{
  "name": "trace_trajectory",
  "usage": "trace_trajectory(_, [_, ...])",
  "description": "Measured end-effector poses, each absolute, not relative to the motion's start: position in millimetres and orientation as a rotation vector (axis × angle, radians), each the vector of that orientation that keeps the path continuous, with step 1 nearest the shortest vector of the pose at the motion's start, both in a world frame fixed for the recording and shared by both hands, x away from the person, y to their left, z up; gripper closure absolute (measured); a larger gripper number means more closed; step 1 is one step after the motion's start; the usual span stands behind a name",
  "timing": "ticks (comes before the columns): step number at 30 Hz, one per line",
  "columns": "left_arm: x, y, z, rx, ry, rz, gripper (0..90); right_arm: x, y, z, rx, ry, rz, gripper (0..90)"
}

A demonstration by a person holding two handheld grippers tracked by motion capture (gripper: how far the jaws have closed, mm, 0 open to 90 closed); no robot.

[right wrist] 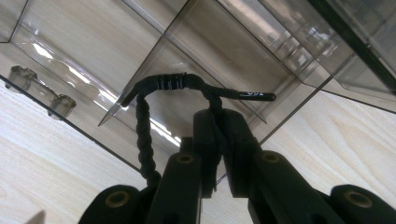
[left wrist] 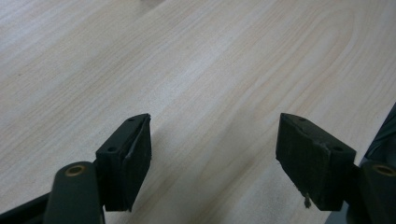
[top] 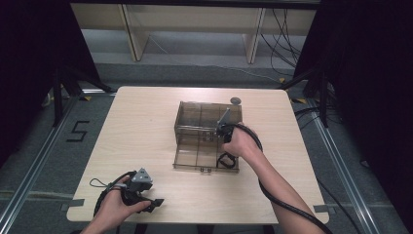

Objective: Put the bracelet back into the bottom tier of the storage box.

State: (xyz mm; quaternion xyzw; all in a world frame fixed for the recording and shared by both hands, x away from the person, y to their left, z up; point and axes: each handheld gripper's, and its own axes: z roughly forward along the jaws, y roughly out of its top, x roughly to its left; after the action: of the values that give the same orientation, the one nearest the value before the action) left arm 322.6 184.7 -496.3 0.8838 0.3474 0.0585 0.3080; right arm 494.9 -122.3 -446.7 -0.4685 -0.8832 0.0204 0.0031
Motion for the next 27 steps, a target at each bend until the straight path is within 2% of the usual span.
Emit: trace_trajectory(27, [323,184,-497,2.333,0.919,0.158,26.9,496,-122,-458,-1.47,-2.761,0.094,84.7])
